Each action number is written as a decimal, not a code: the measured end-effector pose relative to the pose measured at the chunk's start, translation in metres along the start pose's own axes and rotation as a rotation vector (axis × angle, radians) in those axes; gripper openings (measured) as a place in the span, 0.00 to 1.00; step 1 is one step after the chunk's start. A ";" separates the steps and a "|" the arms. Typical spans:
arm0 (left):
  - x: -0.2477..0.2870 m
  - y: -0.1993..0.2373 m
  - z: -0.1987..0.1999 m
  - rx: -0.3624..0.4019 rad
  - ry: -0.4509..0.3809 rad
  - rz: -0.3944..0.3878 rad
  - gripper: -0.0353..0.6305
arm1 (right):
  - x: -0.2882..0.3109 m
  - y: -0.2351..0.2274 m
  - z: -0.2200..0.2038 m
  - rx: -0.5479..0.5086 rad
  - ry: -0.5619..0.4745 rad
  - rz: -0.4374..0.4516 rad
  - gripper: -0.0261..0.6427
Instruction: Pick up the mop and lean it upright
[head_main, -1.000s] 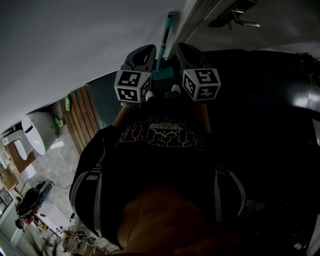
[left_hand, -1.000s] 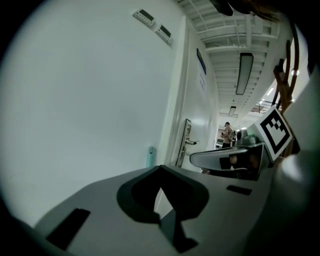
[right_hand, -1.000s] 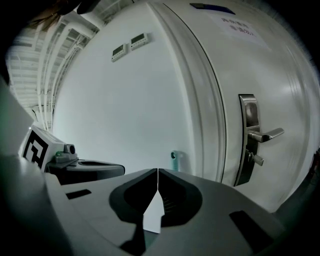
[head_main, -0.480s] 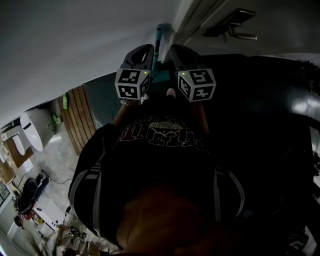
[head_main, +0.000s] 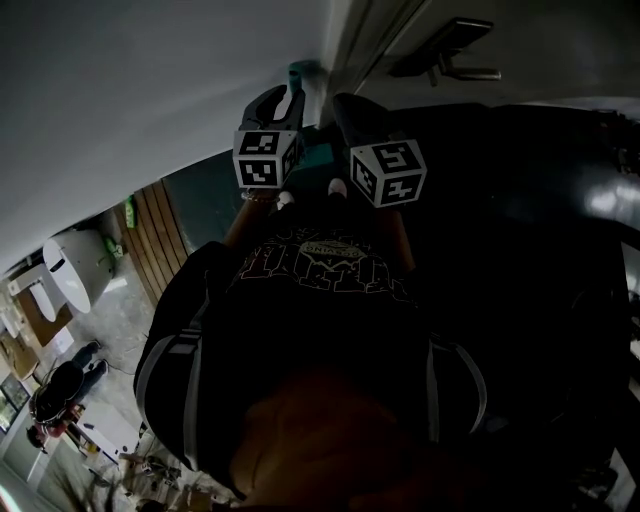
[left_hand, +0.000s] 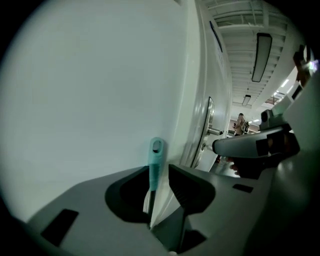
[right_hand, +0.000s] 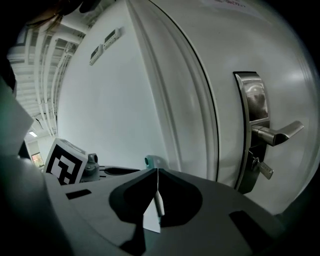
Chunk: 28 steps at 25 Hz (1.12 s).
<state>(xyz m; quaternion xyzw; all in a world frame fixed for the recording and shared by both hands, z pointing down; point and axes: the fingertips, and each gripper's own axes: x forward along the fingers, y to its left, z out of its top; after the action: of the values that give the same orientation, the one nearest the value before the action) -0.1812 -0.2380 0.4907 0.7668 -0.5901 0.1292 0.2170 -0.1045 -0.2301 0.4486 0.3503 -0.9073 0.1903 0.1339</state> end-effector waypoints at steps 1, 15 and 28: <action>0.003 0.001 -0.002 0.000 0.005 0.010 0.30 | 0.000 -0.003 -0.002 0.004 0.000 -0.003 0.07; 0.029 0.012 0.001 -0.017 0.006 0.179 0.35 | -0.021 -0.034 0.001 0.024 0.020 -0.030 0.07; 0.024 0.012 0.002 0.023 -0.013 0.216 0.28 | -0.033 -0.046 0.001 0.012 0.025 -0.021 0.07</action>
<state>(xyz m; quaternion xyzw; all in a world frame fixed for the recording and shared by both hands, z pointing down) -0.1867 -0.2624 0.5018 0.7021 -0.6690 0.1536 0.1895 -0.0490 -0.2426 0.4464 0.3584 -0.9006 0.1985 0.1450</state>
